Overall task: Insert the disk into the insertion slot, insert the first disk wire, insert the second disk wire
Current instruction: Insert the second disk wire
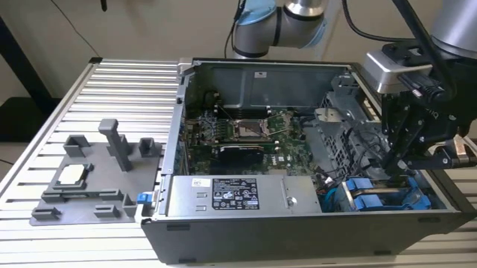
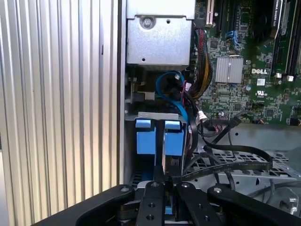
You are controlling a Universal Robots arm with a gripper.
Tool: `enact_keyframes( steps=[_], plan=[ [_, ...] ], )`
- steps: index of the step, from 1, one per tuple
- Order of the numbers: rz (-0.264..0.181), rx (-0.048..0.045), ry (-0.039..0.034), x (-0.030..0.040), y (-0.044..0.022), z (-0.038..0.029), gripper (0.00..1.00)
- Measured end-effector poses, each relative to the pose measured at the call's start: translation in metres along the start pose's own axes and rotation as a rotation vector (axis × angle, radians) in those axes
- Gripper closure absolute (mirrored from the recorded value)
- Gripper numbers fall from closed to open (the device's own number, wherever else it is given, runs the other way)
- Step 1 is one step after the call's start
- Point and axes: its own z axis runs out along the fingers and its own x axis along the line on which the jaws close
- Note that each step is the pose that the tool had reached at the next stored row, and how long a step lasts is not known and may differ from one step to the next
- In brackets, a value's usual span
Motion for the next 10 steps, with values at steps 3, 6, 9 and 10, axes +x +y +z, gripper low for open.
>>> enact_keyframes(
  steps=[3, 6, 9, 10],
  plan=[
    [0.008, 0.0010, -0.0415, 0.0005, 0.0001, 0.0003, 0.84],
    [0.017, 0.0022, -0.0894, 0.0007, 0.0000, 0.0005, 0.84],
    [0.023, 0.0033, -0.1342, 0.0014, 0.0001, 0.0005, 0.84],
    [0.024, 0.0034, -0.1441, 0.0021, 0.0000, 0.0005, 0.84]
  ],
)
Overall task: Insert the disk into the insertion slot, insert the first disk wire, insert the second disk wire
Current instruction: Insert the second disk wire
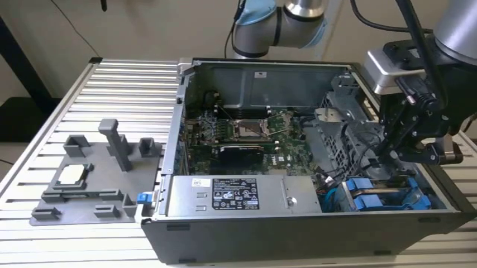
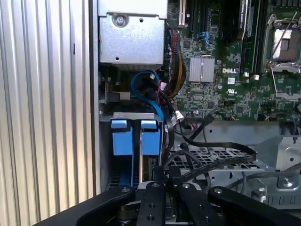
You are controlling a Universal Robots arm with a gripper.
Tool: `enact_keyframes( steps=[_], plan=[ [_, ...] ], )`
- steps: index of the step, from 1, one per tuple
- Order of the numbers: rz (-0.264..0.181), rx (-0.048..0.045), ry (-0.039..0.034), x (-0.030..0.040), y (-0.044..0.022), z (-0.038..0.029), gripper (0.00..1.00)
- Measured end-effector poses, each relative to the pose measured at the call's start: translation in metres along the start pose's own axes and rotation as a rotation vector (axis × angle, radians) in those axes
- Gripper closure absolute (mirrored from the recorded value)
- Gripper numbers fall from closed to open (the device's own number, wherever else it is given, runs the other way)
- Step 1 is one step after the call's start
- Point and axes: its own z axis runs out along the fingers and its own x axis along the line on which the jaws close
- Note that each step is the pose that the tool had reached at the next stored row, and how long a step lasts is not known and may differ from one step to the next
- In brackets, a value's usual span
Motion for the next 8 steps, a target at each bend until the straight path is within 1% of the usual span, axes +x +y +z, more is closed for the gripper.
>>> enact_keyframes(
  steps=[1, 2, 5, 6, 7, 8],
  plan=[
    [0.001, -0.0017, -0.0049, 0.0011, -0.0002, 0.0000, 0.84],
    [0.001, -0.0102, -0.0055, 0.0019, -0.0009, -0.0001, 0.84],
    [0.007, -0.0594, -0.0062, 0.0031, -0.0061, 0.0003, 0.84],
    [0.008, -0.0728, -0.0063, 0.0034, -0.0084, 0.0005, 0.84],
    [0.009, -0.0838, -0.0062, 0.0039, -0.0106, 0.0006, 0.84],
    [0.010, -0.0917, -0.0065, 0.0045, -0.0128, 0.0008, 0.84]
  ],
)
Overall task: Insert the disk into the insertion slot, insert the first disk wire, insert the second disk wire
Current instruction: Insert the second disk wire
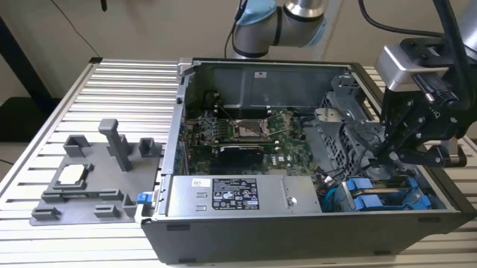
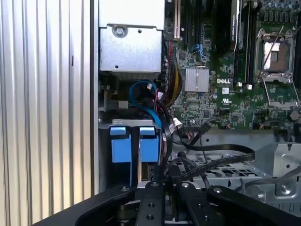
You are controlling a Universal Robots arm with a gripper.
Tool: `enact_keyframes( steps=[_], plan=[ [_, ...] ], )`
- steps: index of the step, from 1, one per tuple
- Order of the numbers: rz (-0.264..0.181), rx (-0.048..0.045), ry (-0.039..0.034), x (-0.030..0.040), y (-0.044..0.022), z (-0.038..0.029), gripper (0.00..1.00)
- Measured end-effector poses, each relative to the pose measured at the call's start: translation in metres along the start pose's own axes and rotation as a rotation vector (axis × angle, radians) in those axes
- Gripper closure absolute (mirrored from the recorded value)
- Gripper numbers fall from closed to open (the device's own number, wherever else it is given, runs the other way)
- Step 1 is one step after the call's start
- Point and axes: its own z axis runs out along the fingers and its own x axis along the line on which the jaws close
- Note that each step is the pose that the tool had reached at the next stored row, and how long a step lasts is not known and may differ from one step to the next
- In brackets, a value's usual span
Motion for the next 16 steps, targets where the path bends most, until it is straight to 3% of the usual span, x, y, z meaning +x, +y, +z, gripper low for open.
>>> enact_keyframes(
  steps=[2, 4, 11, 16],
  plan=[
    [0.001, -0.0096, -0.0013, 0.0014, -0.0043, -0.0001, 0.84],
    [0.001, -0.0132, -0.0052, 0.0037, -0.0077, -0.0001, 0.84],
    [0.003, -0.0158, -0.0322, 0.0126, -0.0118, 0.0025, 0.84],
    [0.006, -0.0154, -0.0350, 0.0141, -0.0124, 0.0040, 0.84]
  ],
)
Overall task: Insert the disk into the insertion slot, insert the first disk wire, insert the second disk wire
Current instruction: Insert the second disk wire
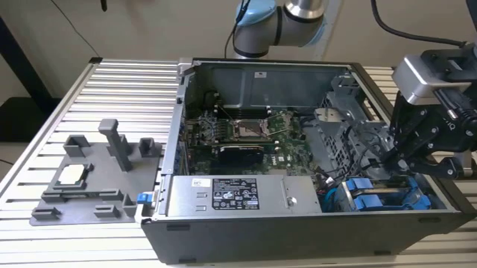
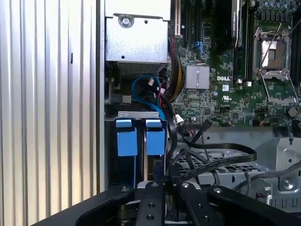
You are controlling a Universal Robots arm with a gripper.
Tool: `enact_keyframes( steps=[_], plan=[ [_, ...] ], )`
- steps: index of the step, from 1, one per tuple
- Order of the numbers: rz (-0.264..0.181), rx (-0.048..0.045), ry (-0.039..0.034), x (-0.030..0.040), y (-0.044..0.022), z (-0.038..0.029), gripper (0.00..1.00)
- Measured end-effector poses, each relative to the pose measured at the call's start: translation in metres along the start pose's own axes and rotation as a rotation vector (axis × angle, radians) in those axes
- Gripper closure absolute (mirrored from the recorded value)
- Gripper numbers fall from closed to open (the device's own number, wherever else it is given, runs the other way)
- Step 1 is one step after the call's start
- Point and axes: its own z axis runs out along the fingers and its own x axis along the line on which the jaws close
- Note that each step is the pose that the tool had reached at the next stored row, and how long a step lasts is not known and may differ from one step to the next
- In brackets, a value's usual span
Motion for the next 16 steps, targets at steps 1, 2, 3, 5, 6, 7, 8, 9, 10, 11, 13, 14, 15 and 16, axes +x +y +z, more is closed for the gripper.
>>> enact_keyframes(
  steps=[1, 2, 3, 5, 6, 7, 8, 9, 10, 11, 13, 14, 15, 16],
  plan=[
    [0.000, 0.0000, 0.0000, 0.0000, 0.0000, 0.0000, 0.84],
    [0.000, 0.0000, 0.0001, 0.0000, 0.0000, 0.0000, 0.84],
    [0.000, 0.0000, 0.0002, 0.0000, 0.0000, -0.0001, 0.84],
    [0.000, 0.0000, 0.0001, 0.0000, 0.0000, 0.0000, 0.84],
    [0.000, 0.0000, 0.0001, 0.0000, -0.0001, 0.0000, 0.84],
    [0.000, 0.0003, 0.0002, 0.0001, -0.0001, 0.0000, 0.84],
    [0.000, 0.0010, 0.0002, 0.0001, -0.0001, 0.0000, 0.84],
    [0.000, 0.0017, 0.0003, 0.0001, -0.0001, 0.0002, 0.84],
    [0.000, 0.0023, 0.0001, 0.0001, -0.0001, 0.0006, 0.84],
    [0.000, 0.0025, 0.0001, 0.0002, -0.0001, 0.0011, 0.84],
    [0.000, 0.0028, -0.0010, 0.0006, -0.0001, 0.0027, 0.84],
    [-0.001, 0.0031, -0.0026, 0.0009, -0.0001, 0.0037, 0.84],
    [-0.001, 0.0038, -0.0044, 0.0012, -0.0001, 0.0045, 0.84],
    [-0.001, 0.0048, -0.0065, 0.0015, -0.0001, 0.0054, 0.84]
  ],
)
